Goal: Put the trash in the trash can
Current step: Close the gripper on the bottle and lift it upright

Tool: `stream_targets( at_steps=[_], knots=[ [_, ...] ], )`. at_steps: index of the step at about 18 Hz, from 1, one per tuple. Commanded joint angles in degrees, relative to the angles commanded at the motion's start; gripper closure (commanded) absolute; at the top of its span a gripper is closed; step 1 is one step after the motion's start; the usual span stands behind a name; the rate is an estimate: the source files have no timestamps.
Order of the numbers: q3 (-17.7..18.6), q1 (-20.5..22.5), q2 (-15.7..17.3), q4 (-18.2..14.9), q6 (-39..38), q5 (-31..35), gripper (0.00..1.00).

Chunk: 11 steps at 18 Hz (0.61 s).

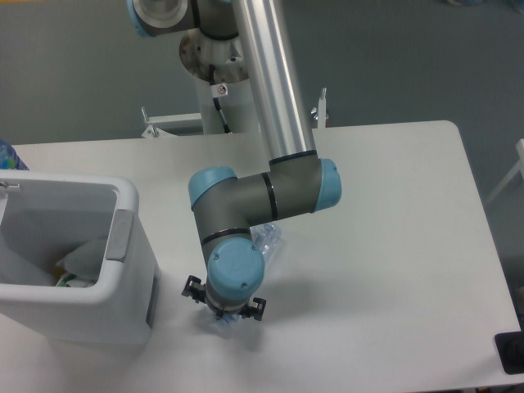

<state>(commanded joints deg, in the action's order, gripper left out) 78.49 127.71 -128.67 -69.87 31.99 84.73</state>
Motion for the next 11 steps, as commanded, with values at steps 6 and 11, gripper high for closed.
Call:
stream_targets(
  at_steps=[6,11],
  knots=[
    [-1.2,0.3,0.9,0.1,2.3,-0.3,0.72],
    [-2.5,2.6,2.9,0.1,3.1,-0.7,0.72]
  ],
)
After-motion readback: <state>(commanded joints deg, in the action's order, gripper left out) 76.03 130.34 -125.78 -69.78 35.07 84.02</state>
